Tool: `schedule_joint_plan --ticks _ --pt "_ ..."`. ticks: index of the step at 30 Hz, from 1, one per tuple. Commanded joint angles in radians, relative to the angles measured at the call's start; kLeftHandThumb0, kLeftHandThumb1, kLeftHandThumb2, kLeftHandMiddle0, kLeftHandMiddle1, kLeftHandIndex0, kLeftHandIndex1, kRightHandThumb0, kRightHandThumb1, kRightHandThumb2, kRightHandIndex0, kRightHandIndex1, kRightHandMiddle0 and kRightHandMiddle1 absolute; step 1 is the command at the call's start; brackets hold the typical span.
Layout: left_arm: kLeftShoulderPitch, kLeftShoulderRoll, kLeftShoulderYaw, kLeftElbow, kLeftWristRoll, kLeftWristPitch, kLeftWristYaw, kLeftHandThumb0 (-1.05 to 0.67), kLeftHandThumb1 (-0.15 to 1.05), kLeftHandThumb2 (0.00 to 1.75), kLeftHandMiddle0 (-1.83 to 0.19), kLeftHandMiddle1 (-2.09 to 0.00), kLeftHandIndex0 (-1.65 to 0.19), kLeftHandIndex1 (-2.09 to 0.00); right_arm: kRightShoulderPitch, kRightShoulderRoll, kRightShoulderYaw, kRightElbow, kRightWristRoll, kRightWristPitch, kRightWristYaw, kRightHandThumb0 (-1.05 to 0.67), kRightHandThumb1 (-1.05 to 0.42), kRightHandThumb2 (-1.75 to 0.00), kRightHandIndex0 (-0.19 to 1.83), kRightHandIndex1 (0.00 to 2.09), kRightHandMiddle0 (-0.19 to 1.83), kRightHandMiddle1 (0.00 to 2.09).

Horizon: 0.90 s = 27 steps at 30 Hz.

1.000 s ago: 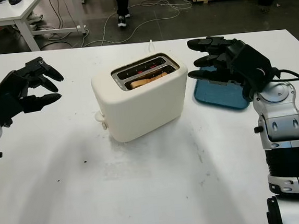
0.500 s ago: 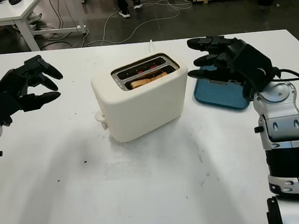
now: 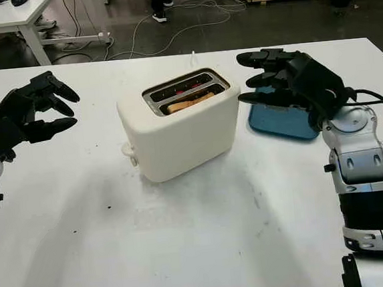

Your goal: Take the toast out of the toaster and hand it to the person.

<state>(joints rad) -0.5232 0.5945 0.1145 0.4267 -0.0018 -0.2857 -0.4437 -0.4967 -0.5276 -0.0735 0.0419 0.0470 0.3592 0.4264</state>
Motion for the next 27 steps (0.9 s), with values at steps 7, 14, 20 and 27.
schedule_joint_plan --ticks 7,14,20,27 --pt "-0.013 -0.003 0.002 0.01 -0.002 -0.007 0.011 -1.05 0.92 0.1 -0.25 -1.56 -0.24 -1.47 0.012 -0.006 0.004 -0.007 -0.013 0.001 0.003 -0.44 -0.76 0.0 0.25 0.91 0.63 0.02" --pt "-0.011 0.001 -0.003 0.005 0.011 -0.008 0.018 -1.05 0.92 0.11 -0.24 -1.55 -0.23 -1.47 0.013 -0.002 -0.01 -0.022 -0.004 0.019 0.002 -0.44 -0.76 0.0 0.23 0.91 0.62 0.01" --pt "-0.013 -0.002 -0.001 0.012 -0.003 -0.005 0.004 -1.05 0.92 0.1 -0.24 -1.56 -0.24 -1.46 0.011 -0.01 -0.027 -0.032 -0.005 0.001 0.0 -0.42 -0.77 0.0 0.26 0.93 0.62 0.01" --pt "-0.014 -0.002 -0.002 0.023 -0.001 -0.02 0.006 -1.05 0.92 0.1 -0.24 -1.56 -0.24 -1.46 0.002 -0.011 -0.051 -0.038 -0.011 -0.01 -0.014 -0.43 -0.77 0.0 0.26 0.89 0.62 0.01"
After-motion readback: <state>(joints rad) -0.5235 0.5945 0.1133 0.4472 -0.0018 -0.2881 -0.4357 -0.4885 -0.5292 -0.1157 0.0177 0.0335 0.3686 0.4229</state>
